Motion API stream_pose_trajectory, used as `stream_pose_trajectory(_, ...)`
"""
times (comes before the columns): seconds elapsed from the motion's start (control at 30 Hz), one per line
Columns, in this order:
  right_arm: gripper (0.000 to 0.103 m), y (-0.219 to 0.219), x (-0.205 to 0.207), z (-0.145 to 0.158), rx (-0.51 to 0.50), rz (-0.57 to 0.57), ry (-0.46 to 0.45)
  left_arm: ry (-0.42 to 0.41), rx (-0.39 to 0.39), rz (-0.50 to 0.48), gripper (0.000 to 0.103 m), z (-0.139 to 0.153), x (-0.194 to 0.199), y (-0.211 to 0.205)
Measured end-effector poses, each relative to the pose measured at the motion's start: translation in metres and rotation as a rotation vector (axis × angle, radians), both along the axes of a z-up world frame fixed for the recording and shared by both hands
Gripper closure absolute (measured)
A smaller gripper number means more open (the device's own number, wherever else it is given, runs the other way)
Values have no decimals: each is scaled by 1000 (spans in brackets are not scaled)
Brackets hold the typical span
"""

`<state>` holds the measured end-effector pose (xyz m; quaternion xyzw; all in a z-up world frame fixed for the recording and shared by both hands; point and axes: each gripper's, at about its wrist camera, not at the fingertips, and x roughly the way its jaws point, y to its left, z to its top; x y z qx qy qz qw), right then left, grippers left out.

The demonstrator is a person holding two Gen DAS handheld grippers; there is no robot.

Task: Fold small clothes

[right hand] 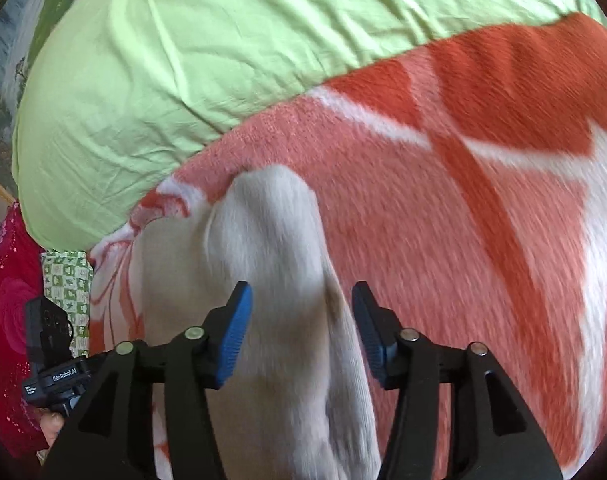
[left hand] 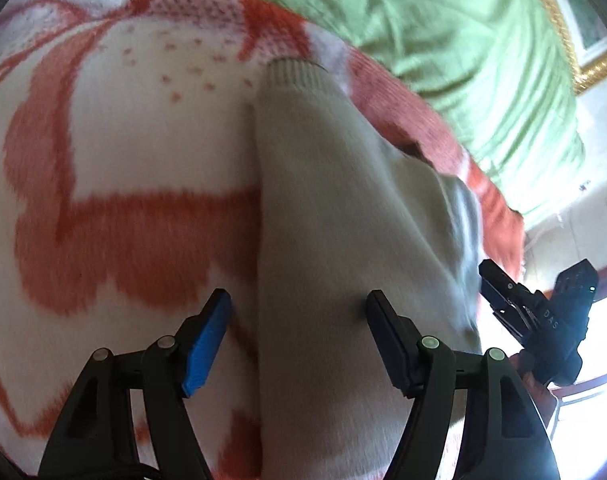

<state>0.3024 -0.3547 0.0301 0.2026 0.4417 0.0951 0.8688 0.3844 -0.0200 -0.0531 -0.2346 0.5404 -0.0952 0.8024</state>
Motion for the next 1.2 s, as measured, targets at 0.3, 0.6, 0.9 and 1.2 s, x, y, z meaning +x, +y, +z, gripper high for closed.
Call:
stream_pose_trajectory(0.3,72,15,42,-15,-87,19,70,14,192,66,34,-9,54,-1)
stream_pose_trajectory(0.6,47,-12,-17,10,47,48,29,11,-8,-4,32,3,-6,13)
stream_pose_trajectory(0.9,35,-8,-52,-16,78,101,80,66,-128,-53,24,-16,-53,-5)
stream_pose_trajectory(1.2,30,-8,-37,-37,120,132,116,117,-204,-52,19,-42,-34,-22)
